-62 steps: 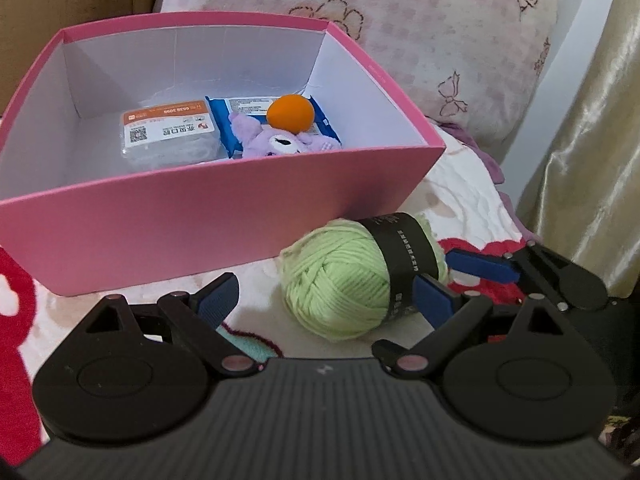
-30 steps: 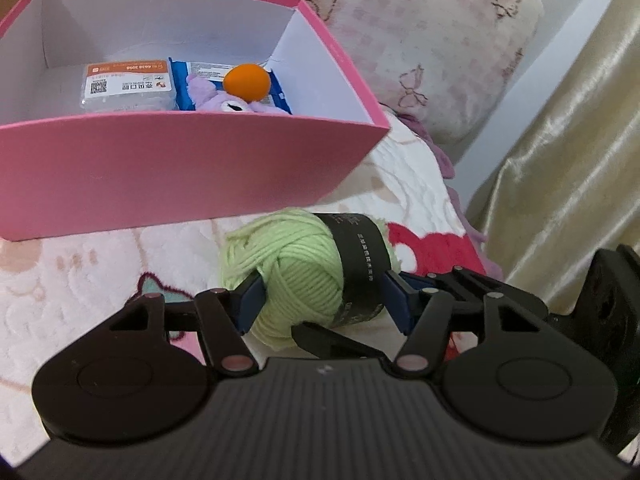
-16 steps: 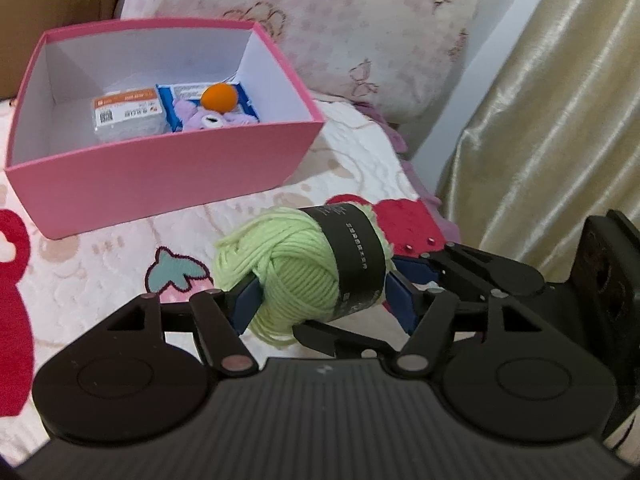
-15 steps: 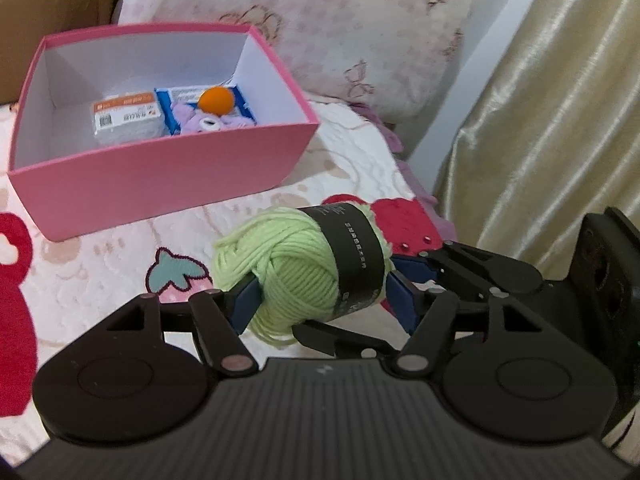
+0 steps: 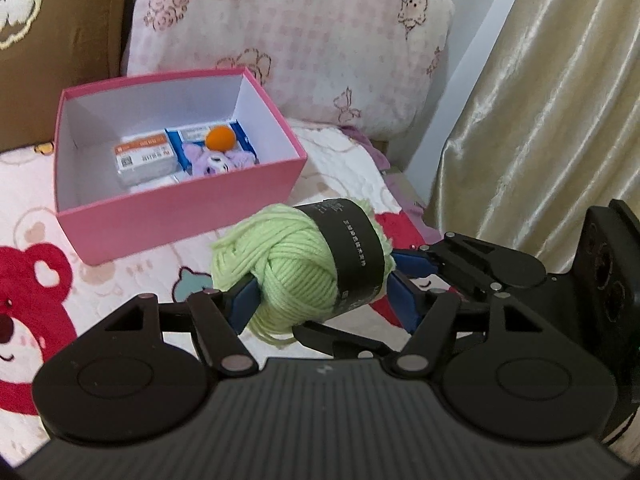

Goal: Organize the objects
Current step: 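Carry the green yarn ball over the pink box and lower it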

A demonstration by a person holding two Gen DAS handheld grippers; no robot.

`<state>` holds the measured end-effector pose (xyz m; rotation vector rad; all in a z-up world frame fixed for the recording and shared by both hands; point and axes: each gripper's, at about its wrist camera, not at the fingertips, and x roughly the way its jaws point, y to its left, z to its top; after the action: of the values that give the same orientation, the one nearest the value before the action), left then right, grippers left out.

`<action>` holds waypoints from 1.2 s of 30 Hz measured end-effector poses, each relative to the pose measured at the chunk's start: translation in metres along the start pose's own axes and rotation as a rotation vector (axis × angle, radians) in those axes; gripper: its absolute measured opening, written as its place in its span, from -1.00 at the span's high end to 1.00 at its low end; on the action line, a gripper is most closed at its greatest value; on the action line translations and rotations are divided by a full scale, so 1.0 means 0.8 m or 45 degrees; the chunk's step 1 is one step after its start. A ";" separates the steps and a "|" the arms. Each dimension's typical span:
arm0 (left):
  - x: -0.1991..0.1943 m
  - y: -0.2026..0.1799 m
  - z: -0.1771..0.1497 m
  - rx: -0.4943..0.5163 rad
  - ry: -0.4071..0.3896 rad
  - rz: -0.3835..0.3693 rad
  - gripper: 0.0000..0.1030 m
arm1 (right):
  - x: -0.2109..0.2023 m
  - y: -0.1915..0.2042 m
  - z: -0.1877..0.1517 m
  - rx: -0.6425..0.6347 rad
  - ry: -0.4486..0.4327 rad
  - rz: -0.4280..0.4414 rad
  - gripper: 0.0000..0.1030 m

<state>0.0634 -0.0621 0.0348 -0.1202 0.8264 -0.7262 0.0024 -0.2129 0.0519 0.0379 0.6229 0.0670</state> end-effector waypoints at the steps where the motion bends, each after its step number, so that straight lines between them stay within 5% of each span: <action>1: -0.003 0.000 0.003 -0.003 -0.008 0.002 -0.29 | -0.002 0.001 0.003 -0.009 -0.010 -0.001 -0.57; 19: -0.050 0.059 0.123 -0.072 -0.133 0.161 -0.29 | 0.041 0.004 0.139 -0.071 0.035 0.113 -0.20; 25: -0.010 0.109 0.143 -0.120 -0.120 0.252 -0.29 | 0.098 -0.001 0.165 -0.081 0.067 0.127 -0.20; 36: 0.101 0.201 0.159 -0.407 0.027 0.196 -0.29 | 0.213 -0.058 0.159 0.085 0.160 0.145 -0.21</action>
<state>0.2768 -0.0135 0.0122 -0.3321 0.9567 -0.4477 0.2173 -0.2488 0.0534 0.1342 0.7483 0.1599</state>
